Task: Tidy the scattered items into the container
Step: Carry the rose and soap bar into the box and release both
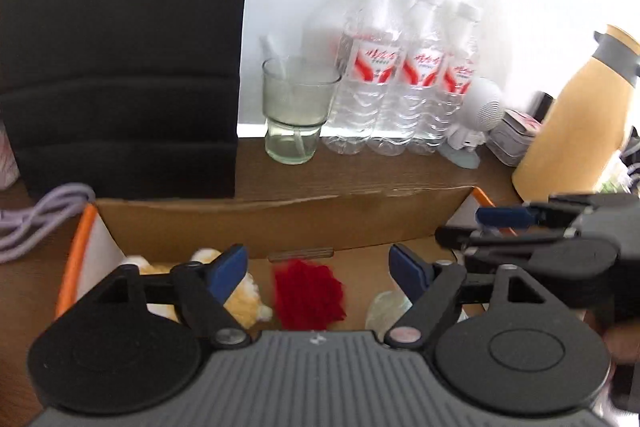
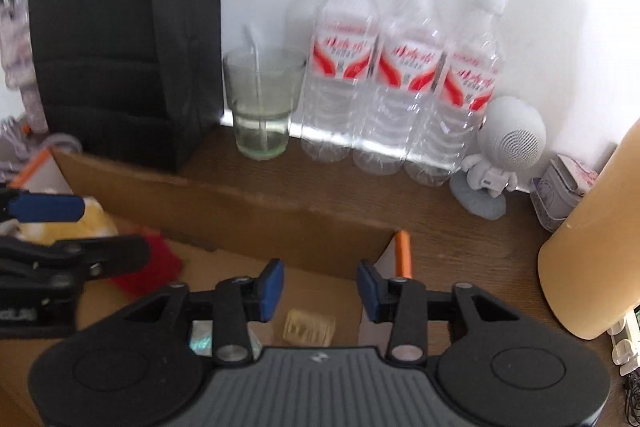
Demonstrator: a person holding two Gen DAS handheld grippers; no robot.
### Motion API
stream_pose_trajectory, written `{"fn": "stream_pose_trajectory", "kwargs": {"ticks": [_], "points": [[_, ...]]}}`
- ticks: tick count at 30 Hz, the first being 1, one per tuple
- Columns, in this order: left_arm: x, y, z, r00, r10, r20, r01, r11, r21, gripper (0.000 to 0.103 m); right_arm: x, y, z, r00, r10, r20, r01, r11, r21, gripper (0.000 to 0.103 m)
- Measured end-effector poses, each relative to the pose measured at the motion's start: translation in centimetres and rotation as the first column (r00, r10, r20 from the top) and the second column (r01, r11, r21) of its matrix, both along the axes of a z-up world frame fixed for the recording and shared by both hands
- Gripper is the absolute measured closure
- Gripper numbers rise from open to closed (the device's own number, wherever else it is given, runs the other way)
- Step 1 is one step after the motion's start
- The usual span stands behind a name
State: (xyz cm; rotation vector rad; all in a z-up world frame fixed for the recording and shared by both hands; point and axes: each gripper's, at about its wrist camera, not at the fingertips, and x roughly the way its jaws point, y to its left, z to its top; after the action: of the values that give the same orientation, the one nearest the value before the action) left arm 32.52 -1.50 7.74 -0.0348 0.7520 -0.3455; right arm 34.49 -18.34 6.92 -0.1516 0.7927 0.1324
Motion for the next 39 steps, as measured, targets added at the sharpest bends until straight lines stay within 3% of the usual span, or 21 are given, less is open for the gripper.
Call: {"fn": "stream_pose_trajectory", "kwargs": {"ticks": [9,11,14,19,23,27,31,35,37,39], "points": [[-1.9,2.2,1.7,0.994,0.087,-0.064,-0.082,0.994,0.072,0.012,-2.2,-2.3,3.3,0.999,-0.005,-0.039,0.009,0.996,0.093,0.056],[-3.2,2.5,1.8,0.990,0.122,-0.066,-0.115,0.989,0.095,0.001,-3.0,-2.5,3.8,0.999,-0.005,-0.041,0.009,0.996,0.093,0.051],[-5.3,2.4,1.0,0.994,0.079,-0.075,-0.068,0.989,0.130,0.000,-4.6,-2.6,3.7,0.998,0.020,-0.062,-0.013,0.994,0.109,0.048],[-7.1,3.1,0.5,0.979,0.124,-0.162,-0.108,0.989,0.101,0.000,-6.6,-2.6,3.4,0.987,0.063,-0.149,-0.036,0.983,0.179,0.048],[-8.6,3.6,2.8,0.975,0.147,-0.164,-0.135,0.987,0.085,0.000,-8.1,-2.3,4.1,0.979,0.069,-0.192,-0.032,0.981,0.189,0.048],[-10.3,3.8,5.0,0.973,0.195,-0.123,-0.184,0.979,0.091,0.000,-10.6,-2.1,5.5,0.987,0.069,-0.147,-0.045,0.986,0.158,0.047],[-12.1,3.3,5.4,0.970,0.225,-0.086,-0.213,0.968,0.129,0.000,-13.4,-2.1,6.2,0.994,0.070,-0.083,-0.056,0.986,0.156,0.042],[-15.6,2.5,5.6,0.968,0.241,0.069,-0.248,0.957,0.149,0.000,-16.1,-2.0,6.4,0.997,0.074,-0.027,-0.069,0.983,0.169,0.042],[-18.0,2.7,5.6,0.958,0.230,0.173,-0.250,0.962,0.108,0.000,-18.3,-2.0,6.3,0.992,0.074,0.101,-0.090,0.983,0.159,0.041],[-20.5,3.1,5.1,0.930,0.223,0.291,-0.245,0.969,0.041,0.000,-21.2,-2.2,6.0,0.956,0.082,0.282,-0.130,0.979,0.158,0.037]]}}
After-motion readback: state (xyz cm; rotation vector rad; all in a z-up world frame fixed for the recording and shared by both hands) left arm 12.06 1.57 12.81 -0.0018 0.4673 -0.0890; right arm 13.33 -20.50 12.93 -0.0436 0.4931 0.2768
